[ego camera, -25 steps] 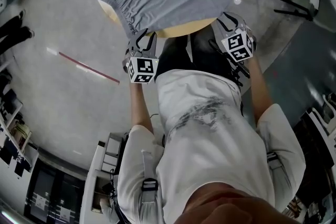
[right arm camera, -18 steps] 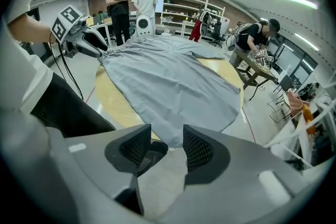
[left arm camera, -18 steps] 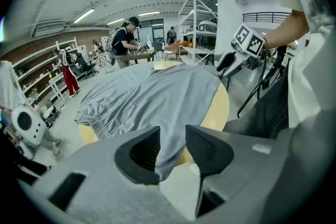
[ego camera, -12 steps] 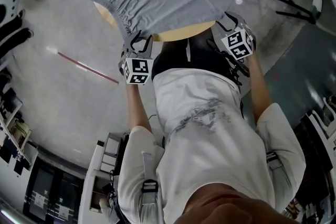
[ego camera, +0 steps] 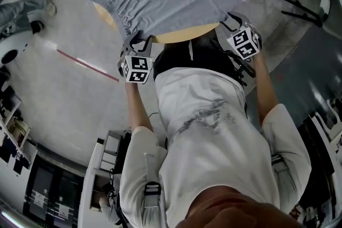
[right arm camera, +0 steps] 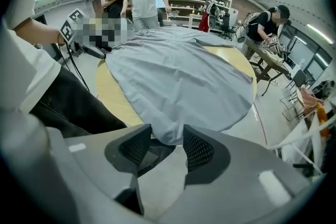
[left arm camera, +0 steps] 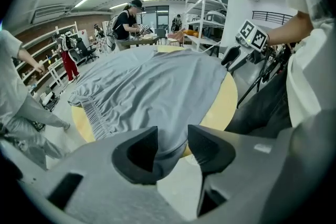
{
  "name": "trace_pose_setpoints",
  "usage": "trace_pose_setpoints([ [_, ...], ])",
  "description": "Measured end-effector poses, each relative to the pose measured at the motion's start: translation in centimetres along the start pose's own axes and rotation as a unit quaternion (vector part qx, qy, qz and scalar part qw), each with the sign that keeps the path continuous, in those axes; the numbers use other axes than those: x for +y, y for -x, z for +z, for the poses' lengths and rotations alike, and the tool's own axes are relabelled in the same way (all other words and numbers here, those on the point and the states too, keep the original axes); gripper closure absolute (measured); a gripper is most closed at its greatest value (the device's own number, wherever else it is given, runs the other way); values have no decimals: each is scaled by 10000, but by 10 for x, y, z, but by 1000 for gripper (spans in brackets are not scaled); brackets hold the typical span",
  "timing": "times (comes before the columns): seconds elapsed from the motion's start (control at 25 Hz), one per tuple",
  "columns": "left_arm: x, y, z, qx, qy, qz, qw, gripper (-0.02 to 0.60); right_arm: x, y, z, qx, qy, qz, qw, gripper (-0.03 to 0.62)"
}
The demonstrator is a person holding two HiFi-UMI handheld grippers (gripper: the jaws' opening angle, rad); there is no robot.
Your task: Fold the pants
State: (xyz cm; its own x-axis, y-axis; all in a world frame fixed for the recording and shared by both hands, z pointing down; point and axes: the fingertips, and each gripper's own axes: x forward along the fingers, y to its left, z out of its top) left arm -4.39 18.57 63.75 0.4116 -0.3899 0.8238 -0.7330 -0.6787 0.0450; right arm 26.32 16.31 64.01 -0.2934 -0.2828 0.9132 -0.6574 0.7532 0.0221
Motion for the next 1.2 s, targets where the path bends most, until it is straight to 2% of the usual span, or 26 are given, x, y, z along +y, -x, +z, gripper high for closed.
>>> trace_pose_setpoints([
  [0.32, -3, -3, -5, 188, 22, -98, 9998, 418, 2, -1, 1, 57, 96, 312, 9995, 427],
  [0.56, -6, -2, -3, 204, 73, -41, 9998, 503, -5, 0, 6, 98, 228, 219, 9995, 568],
  [0.6, -7, -1, -2, 214, 58, -15, 9998, 534, -5, 1, 6, 127, 283, 186, 9993, 569],
  [0.68, -8, -1, 2, 220, 26, 47, 9997, 555, -8, 4, 10, 174, 417, 93, 9989, 571],
  [0.92, 0, 3, 22, -62, 316, 147, 9994, 558, -27, 10, 29, 103, 662, -158, 9976, 572],
  [1.2, 9, 17, 45, -280, 481, 278, 9981, 560, -48, 25, 61, -8, 857, -318, 9958, 572],
])
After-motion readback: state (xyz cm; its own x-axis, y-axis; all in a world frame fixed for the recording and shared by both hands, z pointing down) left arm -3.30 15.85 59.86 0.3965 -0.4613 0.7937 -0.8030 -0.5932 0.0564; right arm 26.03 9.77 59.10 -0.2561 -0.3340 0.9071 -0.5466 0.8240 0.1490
